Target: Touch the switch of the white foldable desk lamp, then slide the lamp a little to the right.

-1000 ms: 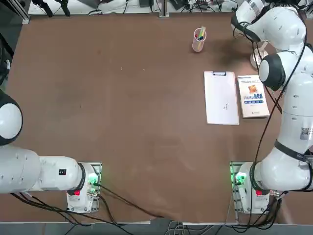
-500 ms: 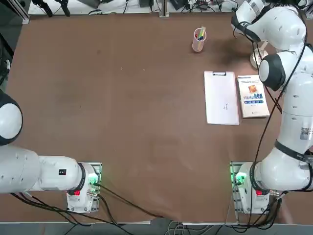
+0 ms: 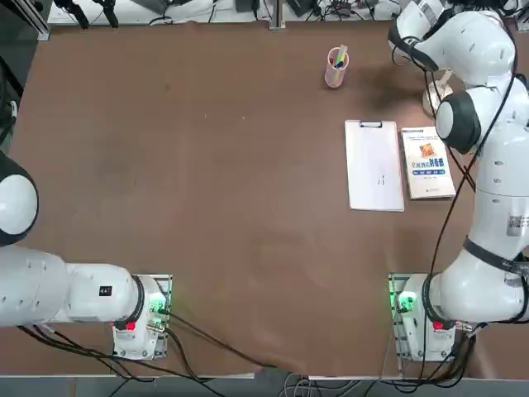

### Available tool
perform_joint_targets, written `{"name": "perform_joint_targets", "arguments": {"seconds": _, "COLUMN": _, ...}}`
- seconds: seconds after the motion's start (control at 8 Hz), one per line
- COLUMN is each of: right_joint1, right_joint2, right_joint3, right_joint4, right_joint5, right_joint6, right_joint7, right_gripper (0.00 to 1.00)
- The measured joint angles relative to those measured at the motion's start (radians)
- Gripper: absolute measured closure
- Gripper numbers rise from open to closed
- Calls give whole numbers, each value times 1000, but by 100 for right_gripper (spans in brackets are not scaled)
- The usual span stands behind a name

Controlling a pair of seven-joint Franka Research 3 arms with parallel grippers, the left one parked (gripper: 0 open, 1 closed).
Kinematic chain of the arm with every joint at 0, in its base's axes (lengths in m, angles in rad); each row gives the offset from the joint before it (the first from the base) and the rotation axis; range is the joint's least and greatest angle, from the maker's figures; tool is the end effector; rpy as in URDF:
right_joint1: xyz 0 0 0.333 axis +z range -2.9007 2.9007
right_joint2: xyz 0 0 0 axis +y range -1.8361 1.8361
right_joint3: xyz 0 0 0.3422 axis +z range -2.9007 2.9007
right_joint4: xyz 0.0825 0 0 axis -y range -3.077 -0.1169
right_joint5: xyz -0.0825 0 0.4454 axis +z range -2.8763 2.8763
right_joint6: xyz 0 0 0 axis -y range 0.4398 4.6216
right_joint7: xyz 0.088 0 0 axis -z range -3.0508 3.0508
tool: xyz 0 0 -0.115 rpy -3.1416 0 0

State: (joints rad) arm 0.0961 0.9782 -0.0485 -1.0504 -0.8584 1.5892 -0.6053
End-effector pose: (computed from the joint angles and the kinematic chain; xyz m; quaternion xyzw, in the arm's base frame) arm 0.8183 -0.0336 0.2305 0.7986 0.3796 -0.3046 0.3542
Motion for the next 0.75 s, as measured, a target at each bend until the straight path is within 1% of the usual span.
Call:
{"name": "perform_joint_targets", "arguments": {"seconds": 0.12, "right_joint1": 15, "right_joint2": 0, "right_joint3": 0, "right_joint4": 3, "right_joint5": 0, "right_joint6": -9, "right_joint7": 0, "right_gripper": 56}}
{"name": "perform_joint_targets", "arguments": {"seconds": 0.38, "right_joint1": 59, "right_joint2": -7, "right_joint3": 3, "right_joint4": 19, "right_joint5": 0, "right_joint6": -26, "right_joint7": 0, "right_gripper": 54}}
{"name": "perform_joint_targets", "arguments": {"seconds": 0.5, "right_joint1": 92, "right_joint2": -26, "right_joint3": 6, "right_joint4": 35, "right_joint5": 6, "right_joint6": -41, "right_joint7": 0, "right_gripper": 49}}
{"name": "perform_joint_targets", "arguments": {"seconds": 0.62, "right_joint1": 129, "right_joint2": -61, "right_joint3": 8, "right_joint4": 47, "right_joint5": 38, "right_joint6": -58, "right_joint7": 1, "right_gripper": 43}}
{"name": "perform_joint_targets", "arguments": {"seconds": 0.75, "right_joint1": 160, "right_joint2": -110, "right_joint3": 8, "right_joint4": 54, "right_joint5": 99, "right_joint6": -77, "right_joint7": 2, "right_gripper": 39}}
